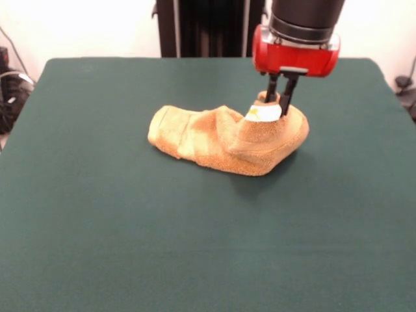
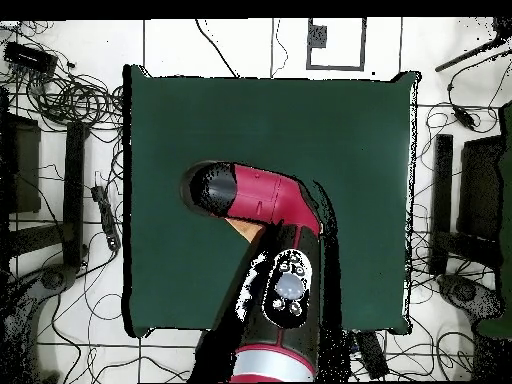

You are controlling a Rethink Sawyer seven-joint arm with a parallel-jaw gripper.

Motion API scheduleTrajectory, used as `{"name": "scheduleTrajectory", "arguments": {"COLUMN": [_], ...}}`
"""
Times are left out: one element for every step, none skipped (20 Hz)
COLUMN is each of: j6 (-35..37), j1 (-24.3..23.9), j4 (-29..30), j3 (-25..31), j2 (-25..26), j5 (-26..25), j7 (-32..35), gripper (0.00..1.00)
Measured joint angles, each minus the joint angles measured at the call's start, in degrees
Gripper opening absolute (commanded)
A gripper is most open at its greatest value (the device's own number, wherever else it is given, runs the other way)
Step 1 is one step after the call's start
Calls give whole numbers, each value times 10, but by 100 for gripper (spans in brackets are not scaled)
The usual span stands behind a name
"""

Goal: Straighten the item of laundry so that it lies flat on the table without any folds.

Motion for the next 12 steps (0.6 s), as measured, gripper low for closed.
{"name": "scheduleTrajectory", "arguments": {"j6": [0, 0, 0, 0, 0, 0, 0, 0, 0, 0, 0, 0], "j1": [0, 0, 0, 0, 0, 0, 0, 0, 0, 0, 0, 0], "j4": [0, -1, -2, -2, -2, -3, -4, -5, -5, -6, -7, -8], "j3": [0, 0, 0, 0, 0, 0, 0, 0, 0, 0, 0, 0], "j2": [0, 0, 0, 0, 0, 1, 1, 1, 1, 1, 2, 2], "j5": [0, 0, 0, 0, 0, 0, 0, 0, 0, 0, 0, 0], "j7": [0, 0, 0, 0, 0, 0, 0, 0, 0, 0, 0, 0], "gripper": [0, 0, 0, 0, 0, 0, 0, 0, 0, 0, 0, 0]}}
